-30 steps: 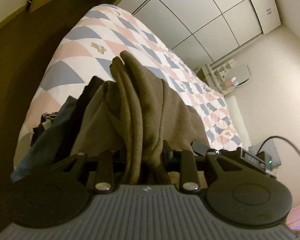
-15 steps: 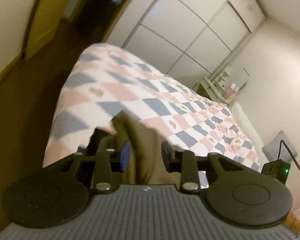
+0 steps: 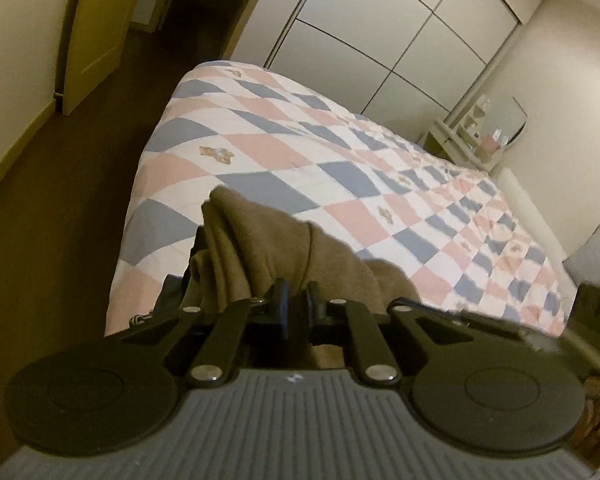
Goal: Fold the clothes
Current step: 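Carry the folded shirt with both grippers toward the clothes stack, then lower the folded shirt onto the clothes stack and open both grippers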
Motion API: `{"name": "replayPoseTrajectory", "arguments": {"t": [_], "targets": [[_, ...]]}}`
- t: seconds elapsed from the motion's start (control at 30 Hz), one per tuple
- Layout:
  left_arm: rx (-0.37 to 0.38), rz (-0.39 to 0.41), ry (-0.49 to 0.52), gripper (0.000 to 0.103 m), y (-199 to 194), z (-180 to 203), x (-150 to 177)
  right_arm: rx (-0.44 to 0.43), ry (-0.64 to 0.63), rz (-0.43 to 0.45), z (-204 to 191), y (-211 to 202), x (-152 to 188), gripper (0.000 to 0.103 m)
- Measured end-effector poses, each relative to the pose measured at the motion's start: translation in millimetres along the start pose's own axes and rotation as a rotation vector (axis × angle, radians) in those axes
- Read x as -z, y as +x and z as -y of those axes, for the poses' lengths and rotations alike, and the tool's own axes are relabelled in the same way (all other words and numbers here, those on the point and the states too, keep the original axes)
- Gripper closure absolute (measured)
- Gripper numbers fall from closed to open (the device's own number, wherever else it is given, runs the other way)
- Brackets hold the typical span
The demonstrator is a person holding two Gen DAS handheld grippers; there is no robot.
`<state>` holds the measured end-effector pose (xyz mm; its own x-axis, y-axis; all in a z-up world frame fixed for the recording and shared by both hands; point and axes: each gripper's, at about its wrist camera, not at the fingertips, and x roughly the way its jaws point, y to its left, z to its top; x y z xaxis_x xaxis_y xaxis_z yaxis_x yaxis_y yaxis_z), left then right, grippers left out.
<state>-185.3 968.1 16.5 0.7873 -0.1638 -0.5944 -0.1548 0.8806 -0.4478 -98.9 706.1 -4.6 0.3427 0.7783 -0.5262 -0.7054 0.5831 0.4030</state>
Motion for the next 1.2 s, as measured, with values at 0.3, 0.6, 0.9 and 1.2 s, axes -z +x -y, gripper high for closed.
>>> {"name": "replayPoseTrajectory", "arguments": {"t": [0.3,0.6,0.9,1.2], "targets": [[0.051,0.043,0.059,0.095,-39.6,12.1,7.2,-0.021,0.025,0.039,1.3,-19.3,-4.1,0.082],[0.035,0.003,0.114,0.093,-62.7,29.4,47.0,-0.077,0.04,0.048,0.0,-51.0,-1.2,0.081],[-0.075,-0.009,0.079,0.092,-56.1,28.6,73.6,-0.13,-0.038,0.027,-7.6,-68.3,7.9,0.08],[-0.219,-0.016,0.001,0.092,-61.2,56.6,88.0,-0.231,-0.103,-0.101,-3.3,-64.1,20.1,0.079]]}}
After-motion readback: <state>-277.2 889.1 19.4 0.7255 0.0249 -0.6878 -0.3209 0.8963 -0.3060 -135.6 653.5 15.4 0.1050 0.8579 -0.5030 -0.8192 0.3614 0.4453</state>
